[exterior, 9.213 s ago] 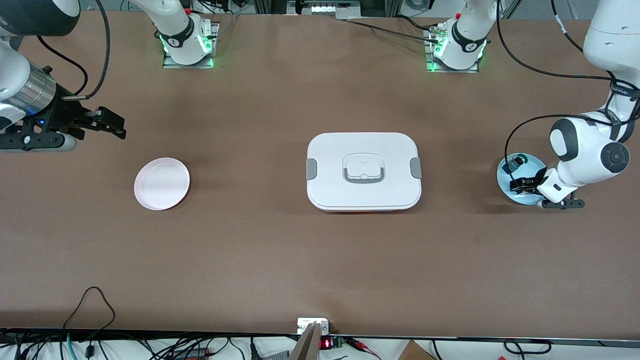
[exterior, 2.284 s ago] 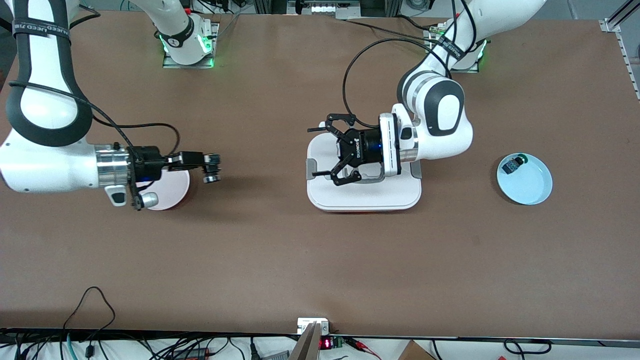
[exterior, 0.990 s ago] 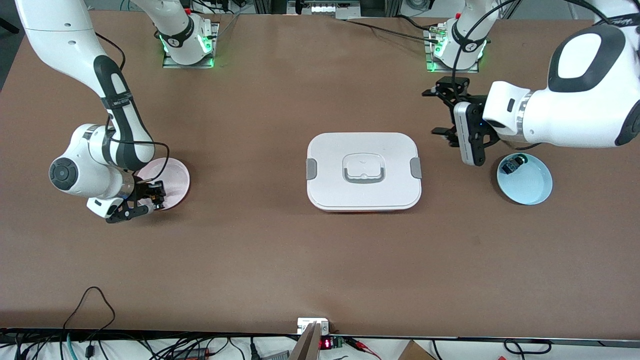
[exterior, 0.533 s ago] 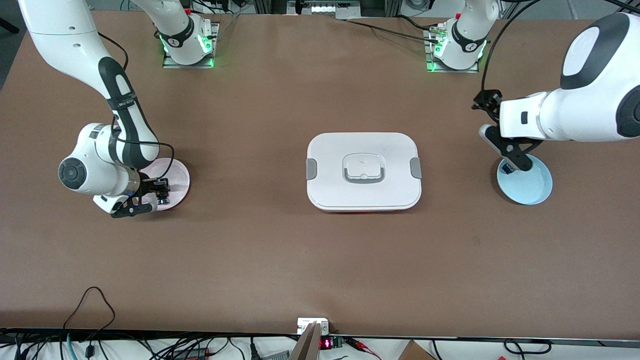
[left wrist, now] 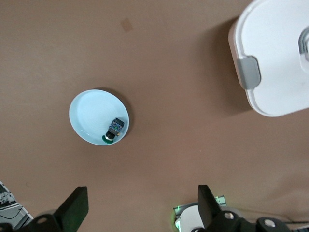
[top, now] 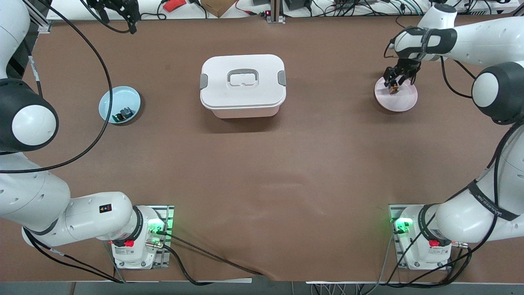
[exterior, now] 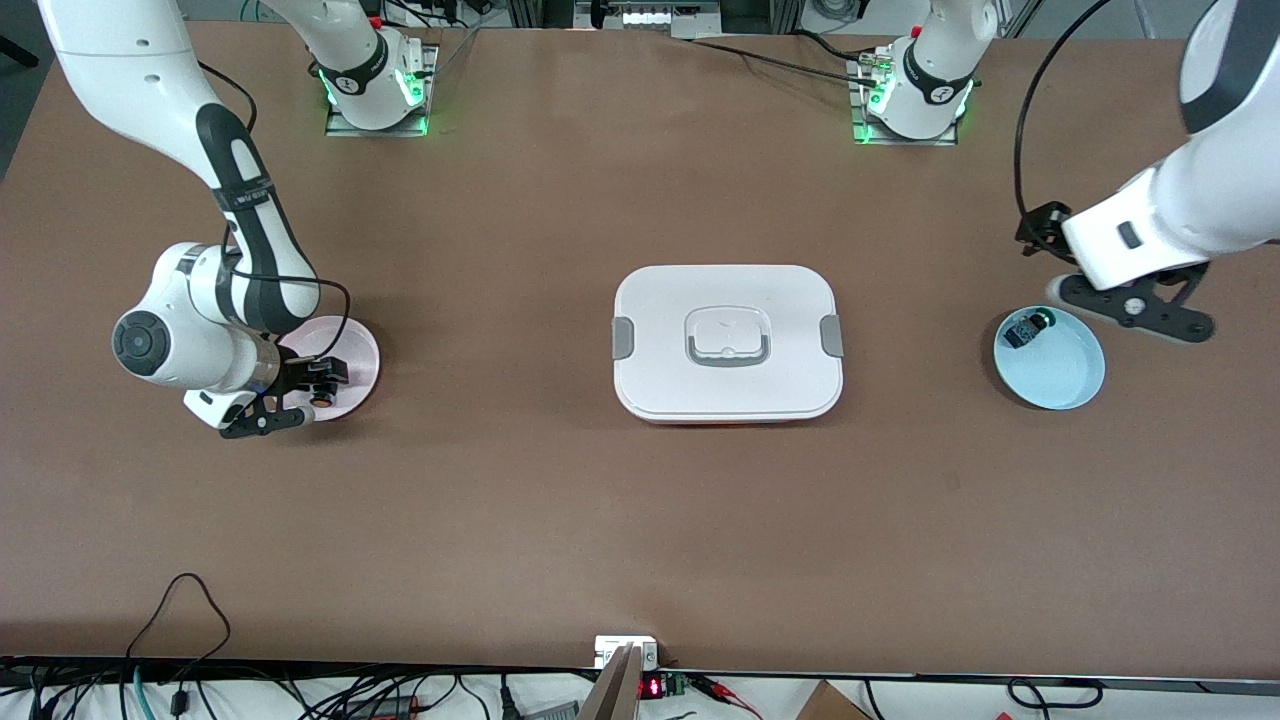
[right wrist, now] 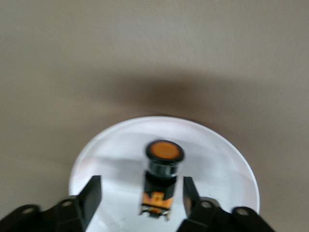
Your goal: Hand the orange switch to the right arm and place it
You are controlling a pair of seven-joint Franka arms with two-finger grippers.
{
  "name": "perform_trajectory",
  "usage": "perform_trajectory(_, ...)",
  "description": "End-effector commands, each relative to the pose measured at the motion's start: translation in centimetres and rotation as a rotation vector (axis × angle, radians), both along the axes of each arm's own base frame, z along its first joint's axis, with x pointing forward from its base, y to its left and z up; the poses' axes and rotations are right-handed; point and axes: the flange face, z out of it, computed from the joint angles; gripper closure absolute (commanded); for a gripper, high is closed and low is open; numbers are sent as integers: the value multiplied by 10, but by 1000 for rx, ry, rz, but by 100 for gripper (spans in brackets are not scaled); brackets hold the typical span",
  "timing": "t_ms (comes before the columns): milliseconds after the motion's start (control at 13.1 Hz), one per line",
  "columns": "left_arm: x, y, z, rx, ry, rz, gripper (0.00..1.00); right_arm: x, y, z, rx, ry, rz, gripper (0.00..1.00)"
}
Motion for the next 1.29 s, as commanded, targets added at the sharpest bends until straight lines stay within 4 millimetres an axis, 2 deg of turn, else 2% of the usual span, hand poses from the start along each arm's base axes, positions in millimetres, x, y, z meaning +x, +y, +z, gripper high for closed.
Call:
perform_trajectory(0,13,25,8,36,-48,145,0,15,4,80,-36,-47,40,0)
perform_trajectory(76,12,27,12,53,-79,206,0,22,4,112,-84,-60,82,0)
perform_trajectory(152,9,29,6,75,-104,246,0,28,6,149,-103,-76,100,0)
perform_trajectory(228,1,39,10,51,-169,278,0,32,8,182,-103,-75,105,0)
perform_trajectory(305,-10,39,2,0,-209,293,0,37,12,221,-99,-78,112,0)
perform_trajectory(381,-21,54,1,-57,-273,334,0,42,14,257,-96,-80,115,0)
perform_trajectory(457,-34,59,2,-80,-309,334,0,42,20,285,-88,-92,113,0)
perform_trajectory(533,-45,56,0,-76,-302,324,0,36,37,302,-84,-81,121,0)
perform_trajectory(609,-46,55,-2,-71,-284,326,0,24,46,318,-86,-71,104,0)
perform_trajectory(838,-43,51,1,-64,-274,315,0,-12,49,337,-75,-25,65,0)
perform_trajectory(1066,-46,46,2,-60,-253,311,0,-49,39,334,-57,-54,47,0)
perform_trajectory(1218,-51,44,11,-54,-220,311,0,-61,36,331,-51,-73,46,0)
